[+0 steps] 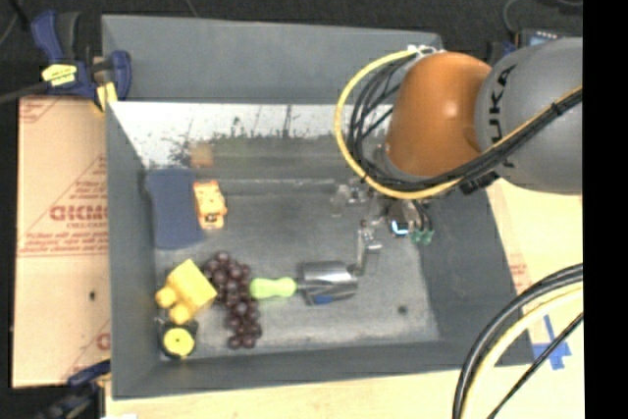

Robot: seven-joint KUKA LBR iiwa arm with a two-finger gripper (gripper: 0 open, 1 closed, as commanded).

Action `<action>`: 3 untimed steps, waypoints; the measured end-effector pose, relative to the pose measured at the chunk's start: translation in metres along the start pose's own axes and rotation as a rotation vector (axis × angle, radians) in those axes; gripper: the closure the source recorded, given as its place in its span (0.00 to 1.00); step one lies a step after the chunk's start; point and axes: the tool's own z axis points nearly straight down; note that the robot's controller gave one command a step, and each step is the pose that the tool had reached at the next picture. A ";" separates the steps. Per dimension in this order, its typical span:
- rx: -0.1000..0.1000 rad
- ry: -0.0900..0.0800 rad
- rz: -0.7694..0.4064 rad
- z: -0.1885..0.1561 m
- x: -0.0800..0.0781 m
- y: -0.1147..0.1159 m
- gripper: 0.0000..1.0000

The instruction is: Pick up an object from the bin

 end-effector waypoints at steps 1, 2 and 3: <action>0.002 -0.007 -0.101 0.023 0.005 0.007 0.00; 0.001 -0.004 -0.154 0.087 0.021 0.014 0.00; 0.004 -0.013 -0.191 0.087 0.012 0.030 1.00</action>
Offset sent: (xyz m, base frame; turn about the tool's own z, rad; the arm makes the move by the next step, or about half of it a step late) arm -0.0243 0.0150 -0.0876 -0.1589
